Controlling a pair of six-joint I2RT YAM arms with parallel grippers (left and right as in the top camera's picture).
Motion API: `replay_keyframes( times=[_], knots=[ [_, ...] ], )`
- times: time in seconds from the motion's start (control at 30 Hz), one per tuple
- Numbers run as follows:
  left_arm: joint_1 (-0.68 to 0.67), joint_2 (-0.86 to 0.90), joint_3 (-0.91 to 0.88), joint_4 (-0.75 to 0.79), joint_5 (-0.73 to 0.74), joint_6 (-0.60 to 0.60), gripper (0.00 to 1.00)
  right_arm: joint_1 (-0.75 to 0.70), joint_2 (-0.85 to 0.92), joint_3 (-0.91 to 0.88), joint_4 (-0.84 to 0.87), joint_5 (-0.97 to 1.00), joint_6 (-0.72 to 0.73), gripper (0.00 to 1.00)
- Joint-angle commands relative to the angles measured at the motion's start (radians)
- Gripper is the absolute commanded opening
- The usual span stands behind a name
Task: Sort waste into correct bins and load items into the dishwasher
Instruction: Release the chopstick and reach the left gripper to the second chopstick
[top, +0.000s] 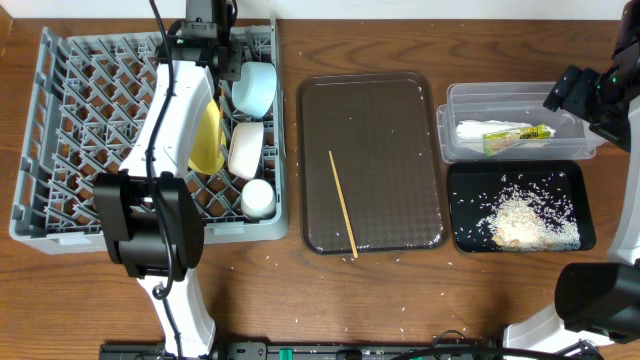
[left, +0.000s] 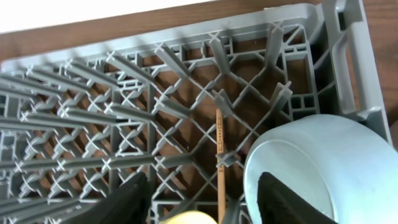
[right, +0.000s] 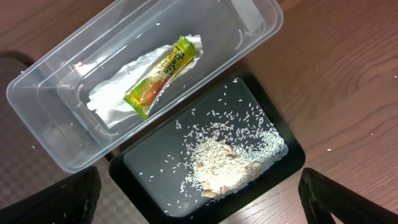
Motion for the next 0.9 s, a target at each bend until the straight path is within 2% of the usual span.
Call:
replay_keyframes(
  times=[0.0, 0.1, 0.17, 0.2, 0.3, 0.4, 0.63, 0.7, 0.87],
  knots=[
    [-0.002, -0.070, 0.006, -0.033, -0.015, -0.100, 0.57, 0.000, 0.003, 0.001, -0.001, 0.006, 0.016, 0.99],
    [-0.026, -0.156, 0.006, -0.117, 0.002, -0.204, 0.57, 0.000, 0.003, 0.001, -0.001, 0.006, 0.016, 0.99],
    [-0.054, -0.214, 0.006, -0.187, 0.069, -0.261, 0.57, 0.000, 0.003, 0.001, -0.001, 0.006, 0.016, 0.99],
    [-0.089, -0.254, 0.006, -0.260, 0.147, -0.328, 0.57, 0.000, 0.003, 0.001, -0.001, 0.006, 0.016, 0.99],
    [-0.170, -0.271, 0.005, -0.381, 0.216, -0.439, 0.56, 0.000, 0.003, 0.001, -0.001, 0.006, 0.016, 0.99],
    [-0.267, -0.251, -0.026, -0.460, 0.219, -0.550, 0.56, 0.000, 0.003, 0.001, -0.001, 0.006, 0.016, 0.99],
    [-0.485, -0.159, -0.162, -0.478, 0.224, -0.734, 0.55, 0.000, 0.003, 0.001, -0.001, 0.006, 0.016, 0.99],
    [-0.536, -0.122, -0.199, -0.469, 0.269, -0.765, 0.55, 0.000, 0.003, 0.001, -0.001, 0.006, 0.016, 0.99],
    [-0.598, -0.031, -0.210, -0.455, 0.281, -0.823, 0.55, 0.000, 0.003, 0.001, -0.001, 0.006, 0.016, 0.99]
  ],
)
